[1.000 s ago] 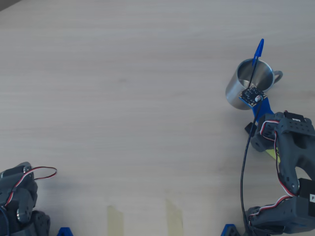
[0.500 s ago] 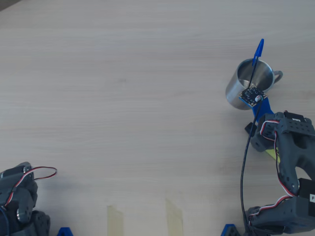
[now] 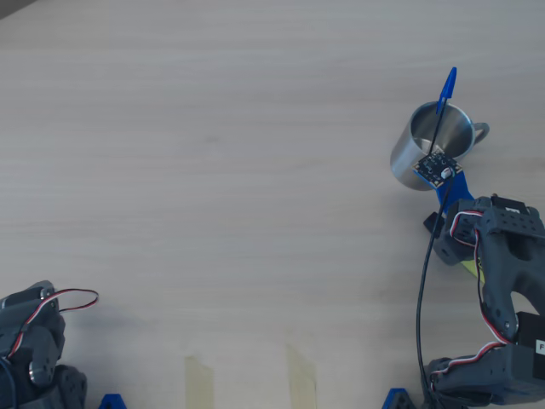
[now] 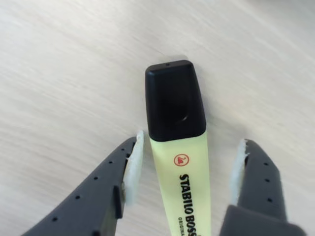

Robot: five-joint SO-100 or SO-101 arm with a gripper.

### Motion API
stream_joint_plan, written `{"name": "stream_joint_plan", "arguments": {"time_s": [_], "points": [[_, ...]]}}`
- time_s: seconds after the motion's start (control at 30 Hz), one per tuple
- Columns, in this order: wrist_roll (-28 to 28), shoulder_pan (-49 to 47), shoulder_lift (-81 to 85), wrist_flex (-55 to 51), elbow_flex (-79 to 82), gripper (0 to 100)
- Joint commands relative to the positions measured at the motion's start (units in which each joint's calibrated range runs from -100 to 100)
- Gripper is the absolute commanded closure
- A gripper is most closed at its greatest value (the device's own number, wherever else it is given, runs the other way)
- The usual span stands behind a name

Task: Grab the yellow pen and put it in the silver cup.

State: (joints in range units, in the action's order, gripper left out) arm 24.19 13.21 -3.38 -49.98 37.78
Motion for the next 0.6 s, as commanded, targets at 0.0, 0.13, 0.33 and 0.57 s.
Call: {"name": "stream_joint_plan", "arguments": {"time_s": [0.0,0.13,0.33,0.57], "points": [[0.27,-0.03,2.21,0.43,0.18,77],[0.32,0.31,1.30,0.34,0.18,77],[0.32,0.31,1.13,1.12,0.27,77],[0.32,0.31,-0.78,2.92,0.81,77]]}}
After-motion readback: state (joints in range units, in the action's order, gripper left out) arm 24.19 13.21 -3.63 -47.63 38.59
